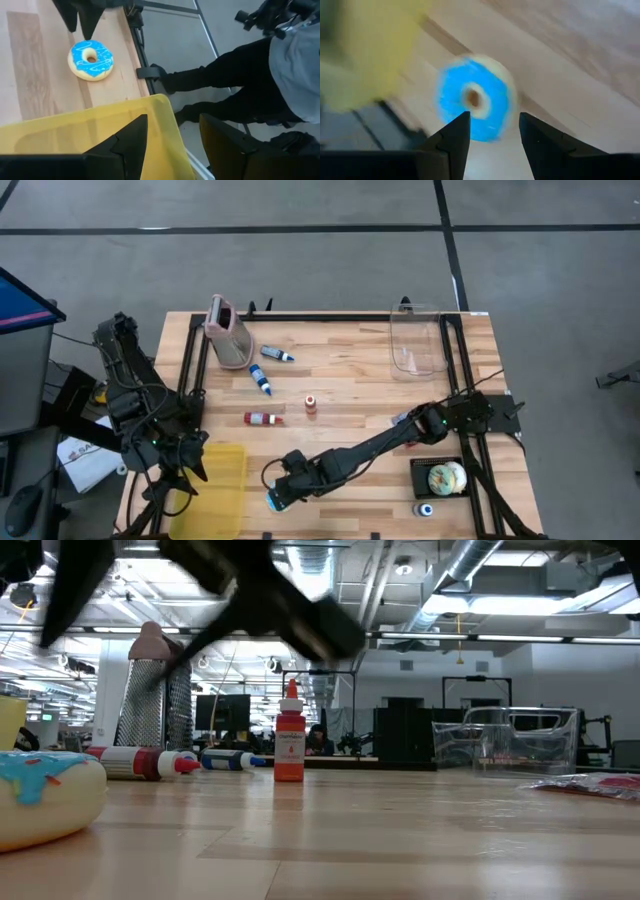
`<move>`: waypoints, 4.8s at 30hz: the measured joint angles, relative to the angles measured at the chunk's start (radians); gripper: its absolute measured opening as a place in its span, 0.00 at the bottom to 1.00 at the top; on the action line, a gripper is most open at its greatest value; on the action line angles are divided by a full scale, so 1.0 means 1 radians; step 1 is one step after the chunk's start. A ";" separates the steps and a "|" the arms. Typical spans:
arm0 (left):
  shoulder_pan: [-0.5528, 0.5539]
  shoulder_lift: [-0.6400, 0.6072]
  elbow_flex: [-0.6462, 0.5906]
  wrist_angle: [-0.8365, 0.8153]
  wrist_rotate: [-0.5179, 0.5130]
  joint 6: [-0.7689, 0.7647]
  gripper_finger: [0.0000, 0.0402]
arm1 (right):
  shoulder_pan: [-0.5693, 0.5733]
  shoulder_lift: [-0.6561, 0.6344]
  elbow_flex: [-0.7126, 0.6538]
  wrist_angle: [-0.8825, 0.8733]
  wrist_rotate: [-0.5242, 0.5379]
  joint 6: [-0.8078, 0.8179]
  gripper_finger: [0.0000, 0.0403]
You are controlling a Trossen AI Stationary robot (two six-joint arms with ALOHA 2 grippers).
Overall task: Pick & Place Food Item
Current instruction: Put the blue donut into the black bin
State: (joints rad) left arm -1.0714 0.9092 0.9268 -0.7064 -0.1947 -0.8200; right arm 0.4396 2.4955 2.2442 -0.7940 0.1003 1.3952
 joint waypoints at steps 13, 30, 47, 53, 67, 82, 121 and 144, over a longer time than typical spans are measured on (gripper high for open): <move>0.000 0.000 0.000 0.071 -0.021 -0.005 0.44 | 0.004 0.046 0.001 0.064 -0.021 -0.012 0.40; 0.000 0.000 0.000 0.080 -0.042 -0.027 0.44 | -0.024 0.046 0.001 0.045 -0.023 -0.077 0.40; 0.000 0.000 -0.001 0.089 -0.042 -0.027 0.44 | -0.016 0.046 -0.052 0.108 -0.047 -0.045 0.46; 0.000 0.000 -0.001 0.098 -0.041 -0.027 0.44 | -0.017 0.046 -0.052 0.136 -0.044 -0.043 0.45; 0.000 0.000 -0.001 0.126 -0.042 -0.027 0.44 | -0.017 0.046 -0.063 0.134 -0.049 -0.034 0.34; 0.000 0.000 -0.001 0.125 -0.075 -0.026 0.44 | -0.015 0.046 0.045 -0.014 -0.051 -0.046 0.30; 0.000 0.008 -0.001 0.176 -0.225 0.136 0.44 | 0.199 -0.511 -0.423 -0.779 -0.127 0.488 0.23; 0.002 0.008 -0.001 0.209 -0.305 0.127 0.44 | 0.303 -0.758 -0.838 -0.705 -0.260 0.614 0.23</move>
State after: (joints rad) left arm -1.0698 0.9176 0.9260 -0.4978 -0.5001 -0.6926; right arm 0.7429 1.7378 1.4066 -1.4990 -0.1593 2.0090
